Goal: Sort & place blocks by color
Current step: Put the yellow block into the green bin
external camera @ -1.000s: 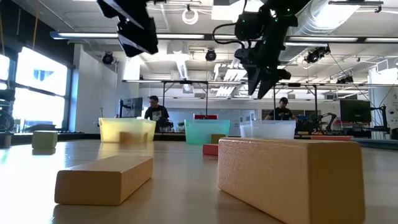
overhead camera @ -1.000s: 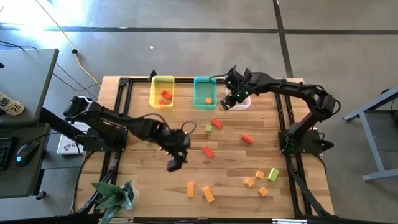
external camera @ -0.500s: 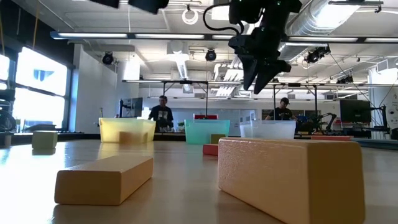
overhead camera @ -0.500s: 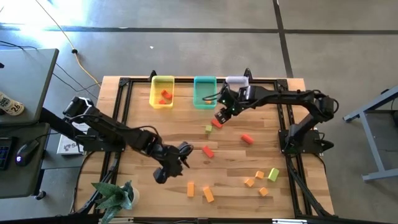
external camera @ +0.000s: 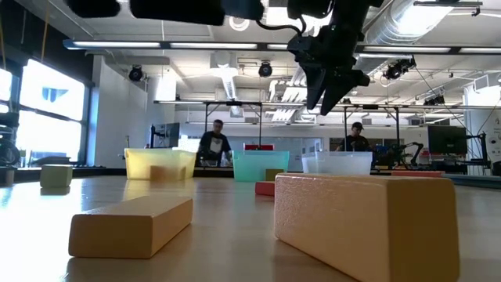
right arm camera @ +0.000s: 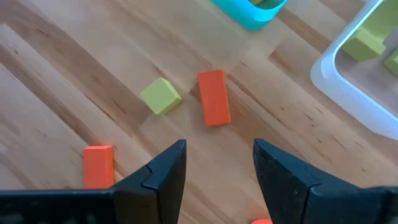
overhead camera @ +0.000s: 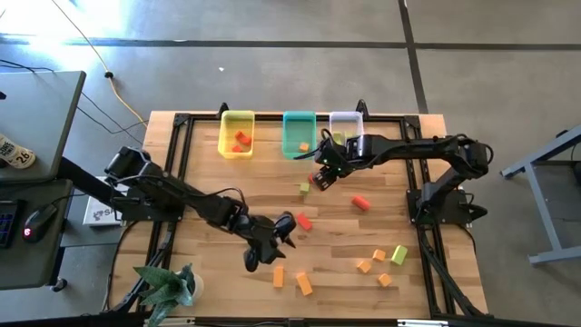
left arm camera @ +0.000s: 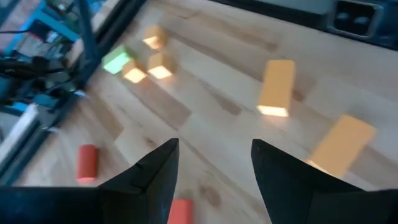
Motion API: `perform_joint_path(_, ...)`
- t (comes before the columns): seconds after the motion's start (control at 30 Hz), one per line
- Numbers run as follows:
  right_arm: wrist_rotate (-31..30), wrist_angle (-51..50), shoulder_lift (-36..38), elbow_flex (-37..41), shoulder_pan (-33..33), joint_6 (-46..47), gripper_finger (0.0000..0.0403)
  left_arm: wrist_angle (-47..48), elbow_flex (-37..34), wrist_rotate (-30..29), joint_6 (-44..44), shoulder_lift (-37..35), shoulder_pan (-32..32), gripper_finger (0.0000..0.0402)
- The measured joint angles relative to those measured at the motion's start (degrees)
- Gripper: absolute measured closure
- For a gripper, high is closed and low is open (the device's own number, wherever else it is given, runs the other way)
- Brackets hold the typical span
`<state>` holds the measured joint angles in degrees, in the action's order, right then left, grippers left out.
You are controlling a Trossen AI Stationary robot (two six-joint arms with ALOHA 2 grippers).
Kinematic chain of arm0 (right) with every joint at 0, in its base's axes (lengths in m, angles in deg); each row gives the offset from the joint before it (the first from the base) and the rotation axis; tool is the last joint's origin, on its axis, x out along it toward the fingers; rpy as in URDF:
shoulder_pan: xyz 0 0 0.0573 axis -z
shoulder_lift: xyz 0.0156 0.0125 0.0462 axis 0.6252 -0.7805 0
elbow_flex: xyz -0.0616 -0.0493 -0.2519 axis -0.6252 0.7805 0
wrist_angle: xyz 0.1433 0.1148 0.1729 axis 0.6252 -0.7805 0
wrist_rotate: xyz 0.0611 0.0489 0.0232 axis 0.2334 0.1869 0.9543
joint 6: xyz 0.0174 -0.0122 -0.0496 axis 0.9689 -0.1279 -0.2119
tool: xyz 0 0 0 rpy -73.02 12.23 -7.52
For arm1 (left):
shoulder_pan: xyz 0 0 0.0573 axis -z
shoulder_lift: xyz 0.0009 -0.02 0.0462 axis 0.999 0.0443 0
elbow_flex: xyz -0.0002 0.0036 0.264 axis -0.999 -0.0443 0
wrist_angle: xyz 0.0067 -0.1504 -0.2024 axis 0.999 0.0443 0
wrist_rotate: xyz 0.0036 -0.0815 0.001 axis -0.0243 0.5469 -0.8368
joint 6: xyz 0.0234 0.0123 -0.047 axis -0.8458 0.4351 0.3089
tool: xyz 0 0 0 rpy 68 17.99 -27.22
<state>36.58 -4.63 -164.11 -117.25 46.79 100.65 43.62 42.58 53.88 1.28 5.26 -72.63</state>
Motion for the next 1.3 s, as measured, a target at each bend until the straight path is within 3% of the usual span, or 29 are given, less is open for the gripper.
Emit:
perform_joint_path(0.2, -0.99, -0.09, 0.00, 0.00, 0.02, 0.01, 0.0230, -0.10, 3.47, 2.20, -0.43, 2.65, -0.51, 0.0213)
perform_joint_path(0.67, -1.40, -0.48, 0.00, 0.00, 0.02, 0.00, 0.0230, 3.48, 3.62, 4.66, -6.29, 11.51, 3.30, 0.0213)
perform_joint_path(1.3, -1.40, -0.50, 0.00, 0.00, -0.62, 1.07, 0.0231, 6.43, 3.61, 7.44, -11.82, 15.89, 5.64, 0.0213)
